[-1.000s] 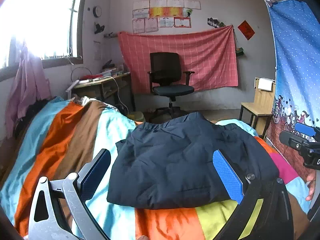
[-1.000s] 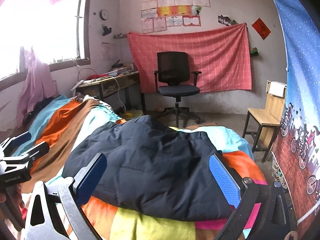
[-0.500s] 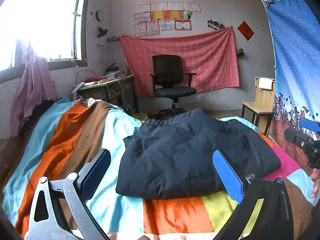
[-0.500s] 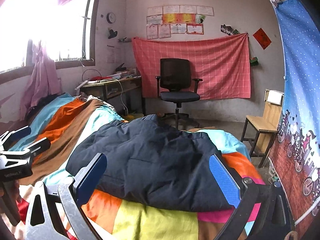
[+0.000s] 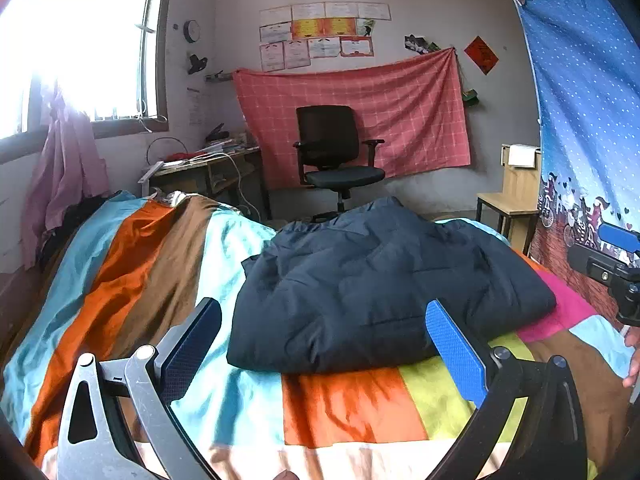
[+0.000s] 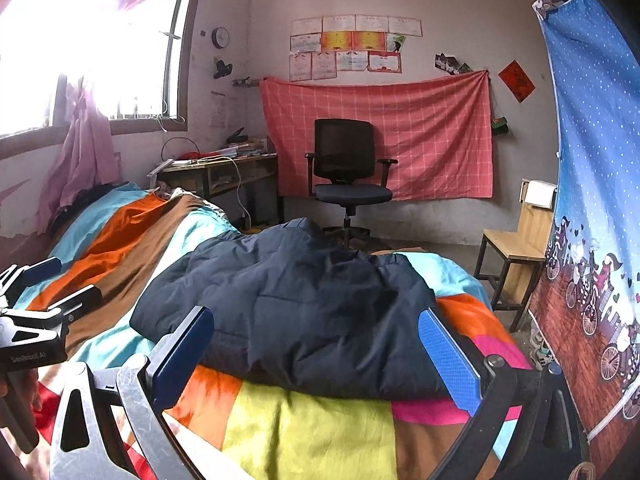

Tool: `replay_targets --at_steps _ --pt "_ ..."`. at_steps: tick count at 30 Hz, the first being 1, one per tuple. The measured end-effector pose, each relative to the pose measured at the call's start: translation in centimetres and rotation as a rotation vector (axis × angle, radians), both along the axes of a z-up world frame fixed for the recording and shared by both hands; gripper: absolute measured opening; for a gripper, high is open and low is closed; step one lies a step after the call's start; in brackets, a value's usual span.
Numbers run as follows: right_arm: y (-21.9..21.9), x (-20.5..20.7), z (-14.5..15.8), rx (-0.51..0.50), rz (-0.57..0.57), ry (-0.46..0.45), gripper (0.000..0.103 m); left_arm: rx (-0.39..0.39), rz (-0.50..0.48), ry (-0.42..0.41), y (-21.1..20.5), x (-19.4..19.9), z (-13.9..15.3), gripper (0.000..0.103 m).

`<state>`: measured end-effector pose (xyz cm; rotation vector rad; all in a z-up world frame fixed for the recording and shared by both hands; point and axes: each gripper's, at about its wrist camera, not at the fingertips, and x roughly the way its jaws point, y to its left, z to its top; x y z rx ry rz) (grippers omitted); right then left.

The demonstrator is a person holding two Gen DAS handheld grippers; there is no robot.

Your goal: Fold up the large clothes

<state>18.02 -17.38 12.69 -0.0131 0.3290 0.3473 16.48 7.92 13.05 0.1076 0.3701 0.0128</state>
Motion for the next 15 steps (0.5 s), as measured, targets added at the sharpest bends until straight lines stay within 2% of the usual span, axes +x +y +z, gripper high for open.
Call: replay_targets --at_steps 10,15 --pt "0.1 -0.6 -0.7 0.01 0.006 -0.007 0.103 -0.044 -0.015 0.033 0.0 -0.4 -1.0 0.101" --pt "0.4 -1.2 -1.6 0.026 0.02 0.016 0.103 -0.125 -0.031 0.052 0.7 -1.2 -1.9 0.101"
